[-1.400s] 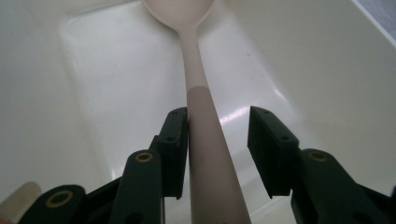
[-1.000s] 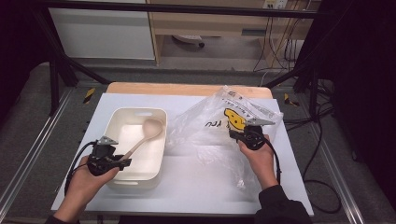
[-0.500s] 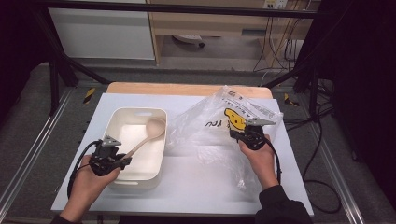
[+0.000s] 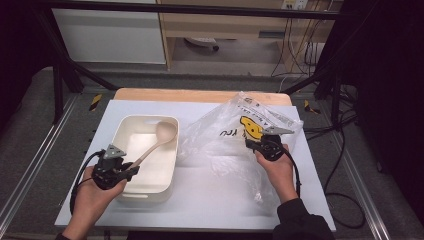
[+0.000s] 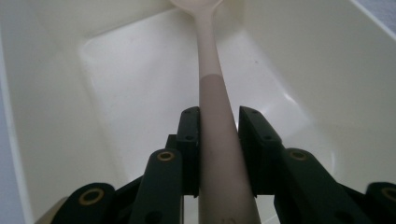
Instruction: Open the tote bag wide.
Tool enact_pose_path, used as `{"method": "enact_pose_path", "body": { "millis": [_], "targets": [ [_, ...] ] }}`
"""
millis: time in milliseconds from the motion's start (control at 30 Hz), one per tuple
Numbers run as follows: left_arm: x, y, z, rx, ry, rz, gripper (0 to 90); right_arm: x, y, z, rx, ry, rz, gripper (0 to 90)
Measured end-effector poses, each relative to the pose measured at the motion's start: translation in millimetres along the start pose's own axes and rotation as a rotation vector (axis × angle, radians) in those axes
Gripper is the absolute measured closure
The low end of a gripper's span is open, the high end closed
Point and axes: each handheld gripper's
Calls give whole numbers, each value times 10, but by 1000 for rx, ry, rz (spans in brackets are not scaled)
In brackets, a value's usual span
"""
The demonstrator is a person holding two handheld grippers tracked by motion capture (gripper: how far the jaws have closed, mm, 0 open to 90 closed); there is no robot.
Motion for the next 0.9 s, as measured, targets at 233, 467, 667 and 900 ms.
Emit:
{"method": "enact_pose_path", "body": {
  "millis": [233,467,667,900],
  "targets": [
    [85,14,12,4,-4,-44,702,-26,-12,26,8,4,9,900],
    [130,22,0,1,-7,-60,702,-29,-12,50,8,10,8,900],
    [162,26,-30,0,-22,-83,702,-17,-15,57,5,10,6,900],
    [200,68,-39,-4,-8,-101,702,-27,-17,45,12,12,5,900]
  ]
}}
Point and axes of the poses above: each handheld gripper's, and its own axes: x roughly backward along the jaws, y roughly out of its top, z roughly to its left, and after that the axes turned 6 degrees about -x, right-handed
